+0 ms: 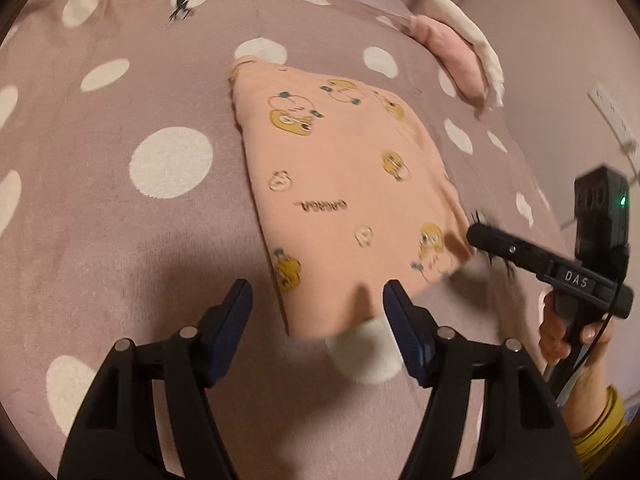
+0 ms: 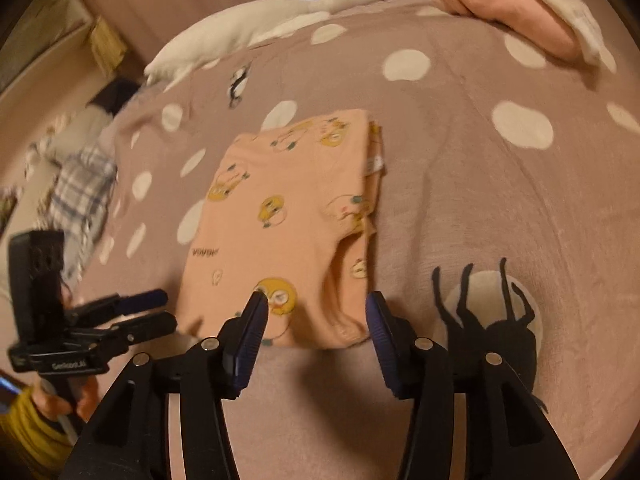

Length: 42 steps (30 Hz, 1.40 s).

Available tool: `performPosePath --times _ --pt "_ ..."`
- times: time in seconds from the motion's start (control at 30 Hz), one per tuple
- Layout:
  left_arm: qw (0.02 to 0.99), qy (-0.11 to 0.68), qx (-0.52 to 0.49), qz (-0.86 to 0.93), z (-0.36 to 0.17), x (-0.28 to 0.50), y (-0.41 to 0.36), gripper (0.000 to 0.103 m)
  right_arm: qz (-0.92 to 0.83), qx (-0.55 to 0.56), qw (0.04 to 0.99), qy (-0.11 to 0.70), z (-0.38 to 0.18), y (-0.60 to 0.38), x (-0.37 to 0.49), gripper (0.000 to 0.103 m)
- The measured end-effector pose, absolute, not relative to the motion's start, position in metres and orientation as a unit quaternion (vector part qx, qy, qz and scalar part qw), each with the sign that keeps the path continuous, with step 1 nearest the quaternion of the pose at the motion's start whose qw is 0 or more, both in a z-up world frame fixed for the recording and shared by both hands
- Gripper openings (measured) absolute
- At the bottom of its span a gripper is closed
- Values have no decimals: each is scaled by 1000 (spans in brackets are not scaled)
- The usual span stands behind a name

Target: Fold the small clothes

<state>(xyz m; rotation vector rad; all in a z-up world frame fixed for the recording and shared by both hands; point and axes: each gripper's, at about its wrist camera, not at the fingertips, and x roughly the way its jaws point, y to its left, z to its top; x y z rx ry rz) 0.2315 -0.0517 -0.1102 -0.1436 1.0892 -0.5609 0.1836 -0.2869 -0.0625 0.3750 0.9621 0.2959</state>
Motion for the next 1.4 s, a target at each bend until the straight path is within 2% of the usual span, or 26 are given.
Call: performPosePath --times 0.17,0.23,0.33,0.87,0.93,0.97,1.03,1.13,1.23,1.4 --pt "805 523 -91 -265 -120 247 -55 68 137 245 843 458 -76 -304 198 52" --pt "802 524 -98 -270 -121 252 -58 68 140 270 836 456 -80 -307 202 58" --pt "801 521 -97 -279 -122 257 -65 68 144 303 827 450 -85 -313 214 62" --pt "792 514 -117 -306 -128 275 -81 71 192 293 820 453 -90 -279 278 64" --pt "796 510 -110 -306 -127 273 -85 70 180 271 830 452 -90 -275 277 49" --pt "799 507 -104 -304 -126 271 -87 69 175 261 836 450 -90 -272 276 45" --pt "807 504 -83 -297 -126 268 -91 59 173 248 843 445 -89 -271 274 32" --pt "811 504 -73 -287 -124 267 -88 47 168 226 855 435 -84 -268 267 26" --pt "814 504 -74 -279 -122 267 -85 39 160 209 866 425 -75 -264 262 24" --pt "825 493 -55 -272 -116 255 -89 34 158 188 881 403 -57 -253 249 23"
